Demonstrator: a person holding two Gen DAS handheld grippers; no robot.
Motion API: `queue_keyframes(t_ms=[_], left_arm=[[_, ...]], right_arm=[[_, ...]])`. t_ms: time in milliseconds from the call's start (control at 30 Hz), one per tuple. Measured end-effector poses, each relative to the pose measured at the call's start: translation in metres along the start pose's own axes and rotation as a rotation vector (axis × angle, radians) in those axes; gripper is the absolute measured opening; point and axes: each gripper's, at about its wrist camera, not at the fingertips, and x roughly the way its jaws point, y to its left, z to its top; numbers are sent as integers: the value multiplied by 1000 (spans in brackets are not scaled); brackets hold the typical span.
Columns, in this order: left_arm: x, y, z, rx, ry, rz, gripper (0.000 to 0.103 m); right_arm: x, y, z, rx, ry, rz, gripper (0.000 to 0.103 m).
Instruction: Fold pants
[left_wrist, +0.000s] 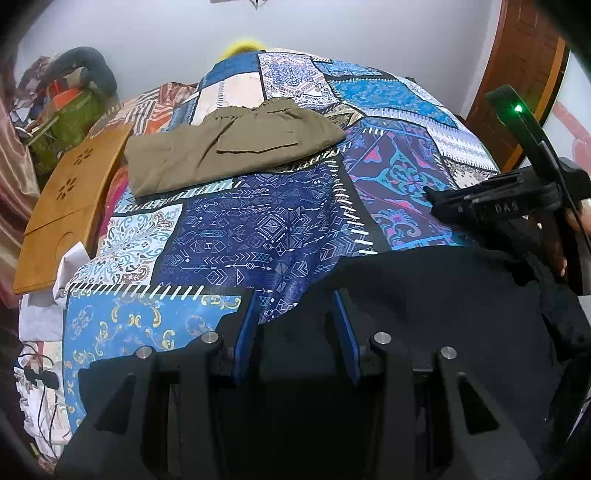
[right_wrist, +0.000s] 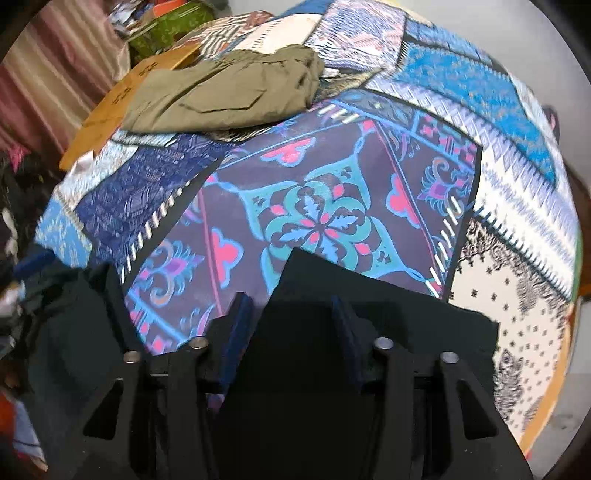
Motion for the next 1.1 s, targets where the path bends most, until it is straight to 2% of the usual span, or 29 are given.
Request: queue_keyframes(t_ms=[33,133,300,467,600,700,767,867,1000,1067,1100], left_arm=[[0,0,0,0,0,-1,41],[-2,0,0,4,-3,1,41],[-18,-6,2,12,-30,-2,41],[-40,-20,2,39,-60,-8,41],[-53,-35,2,47,-70,-33,42],[-61,-51,0,66,-76,-53,44],[-65,-64,0,84,-80,-65,50],[-70,-84,-2,123,-96,-62,51],[-68,-100,-1,133,-98,-59,52],[-65,-101,1,126,-93,-59,52],[-62,-101,3,122,-89,-59,52]], right_arm=[[1,-2,0,2,-2,6,20],[-2,-4,-2,1,-14,16,9],[-29,-5,-16,-13,-95,-27,7],[-98,-21,-43,36,-236,-43,4],[-158,-38,-78,90,-342,-73,3],[-188,-52,-103,130,-394,-91,3],[-203,-61,-126,147,-399,-94,3],[-200,-62,-137,158,-369,-135,4],[-183,-62,-135,143,-318,-128,5],[-173,-58,-128,125,-304,-105,9],[-166,-54,-122,113,-300,-89,15]])
